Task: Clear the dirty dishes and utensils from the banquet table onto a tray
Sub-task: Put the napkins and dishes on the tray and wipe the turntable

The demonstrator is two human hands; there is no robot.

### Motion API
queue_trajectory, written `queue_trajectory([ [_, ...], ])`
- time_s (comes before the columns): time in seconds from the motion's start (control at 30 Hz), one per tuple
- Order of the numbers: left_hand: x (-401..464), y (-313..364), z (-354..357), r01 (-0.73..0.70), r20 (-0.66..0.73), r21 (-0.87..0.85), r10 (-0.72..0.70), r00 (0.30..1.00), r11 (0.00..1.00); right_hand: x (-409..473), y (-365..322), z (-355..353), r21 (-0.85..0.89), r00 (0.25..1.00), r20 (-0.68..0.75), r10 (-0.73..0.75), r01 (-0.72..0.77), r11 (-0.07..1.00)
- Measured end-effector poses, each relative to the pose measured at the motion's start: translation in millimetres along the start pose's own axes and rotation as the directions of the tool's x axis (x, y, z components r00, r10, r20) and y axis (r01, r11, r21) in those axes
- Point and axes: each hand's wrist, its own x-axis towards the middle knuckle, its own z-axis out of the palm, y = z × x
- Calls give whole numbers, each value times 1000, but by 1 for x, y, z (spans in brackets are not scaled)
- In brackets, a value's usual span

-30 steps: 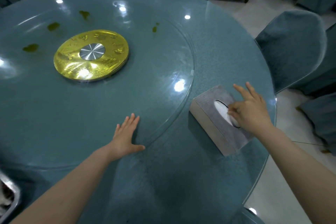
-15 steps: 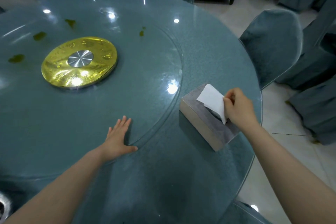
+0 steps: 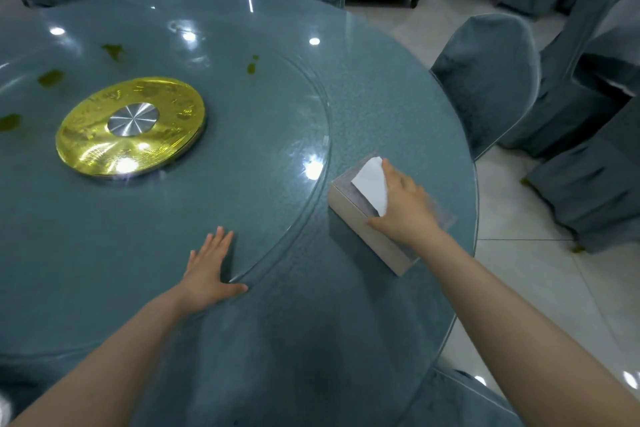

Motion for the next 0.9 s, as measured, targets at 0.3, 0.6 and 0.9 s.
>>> queue_trajectory([
  [0.3,-9,0,-12,-28,36,-129,33,999,991,-23,-5,-16,343,933,-344,109,17,939],
  [0.6,-16,6,-20,-45,67,-157,56,996,987,-47,-13,-52,423,854,-504,132,110,900],
  [0.9,-24,-4,-26,-34,72,-146,45,996,989,-48,-49,-43,513,880,-472,53,225,829],
])
